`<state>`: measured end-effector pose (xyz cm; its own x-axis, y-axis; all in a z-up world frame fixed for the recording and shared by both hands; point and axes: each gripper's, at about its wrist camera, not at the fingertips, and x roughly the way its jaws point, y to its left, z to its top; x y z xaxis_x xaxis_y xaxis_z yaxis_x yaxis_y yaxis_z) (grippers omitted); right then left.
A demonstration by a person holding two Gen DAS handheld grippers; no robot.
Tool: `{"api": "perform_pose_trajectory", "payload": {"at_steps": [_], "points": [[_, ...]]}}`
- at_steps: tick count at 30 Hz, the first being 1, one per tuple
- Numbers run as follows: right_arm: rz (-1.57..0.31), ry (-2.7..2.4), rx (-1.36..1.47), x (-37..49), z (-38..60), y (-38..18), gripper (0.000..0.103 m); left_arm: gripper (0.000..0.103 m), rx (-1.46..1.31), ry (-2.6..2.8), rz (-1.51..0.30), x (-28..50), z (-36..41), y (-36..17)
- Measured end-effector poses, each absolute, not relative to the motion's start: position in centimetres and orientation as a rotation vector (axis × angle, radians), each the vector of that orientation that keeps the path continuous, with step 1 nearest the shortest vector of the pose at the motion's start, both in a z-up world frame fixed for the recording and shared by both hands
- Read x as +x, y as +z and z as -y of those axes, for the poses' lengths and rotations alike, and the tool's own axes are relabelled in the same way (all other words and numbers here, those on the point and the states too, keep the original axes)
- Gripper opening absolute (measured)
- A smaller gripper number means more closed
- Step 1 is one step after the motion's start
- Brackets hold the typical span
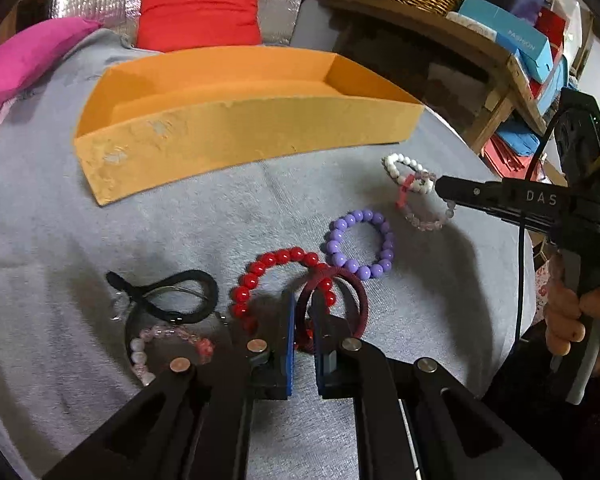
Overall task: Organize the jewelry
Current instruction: 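Grasp the dark red hair tie with the left tool while the right tool grasps the pink-clear bead bracelet, then carry both held items into the orange box and open both tools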
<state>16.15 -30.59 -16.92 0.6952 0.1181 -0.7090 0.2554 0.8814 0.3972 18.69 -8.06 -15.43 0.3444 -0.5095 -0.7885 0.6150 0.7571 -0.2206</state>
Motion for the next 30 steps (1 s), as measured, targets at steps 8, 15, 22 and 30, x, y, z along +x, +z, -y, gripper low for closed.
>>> {"api": "perform_pose_trajectory", "payload": {"at_steps": [8, 15, 22, 30], "points": [[-0.808, -0.078, 0.499, 16.1, 30.6, -16.9, 0.009, 0.007, 0.134, -0.744, -0.980, 18.6, 8.4, -15.8], [-0.783, -0.071, 0.499, 15.9, 30.4, -16.5, 0.009, 0.005, 0.098, -0.728, -0.942, 18.8, 7.9, -15.3], [-0.730, -0.045, 0.514, 15.5, 30.3, -15.5, 0.009, 0.005, 0.024, -0.706, -0.874, 19.2, 5.8, -13.1], [-0.611, 0.027, 0.571, 16.6, 30.3, -12.3, 0.009, 0.005, -0.087, -0.635, -0.753, 23.4, 4.8, -7.6]]}}
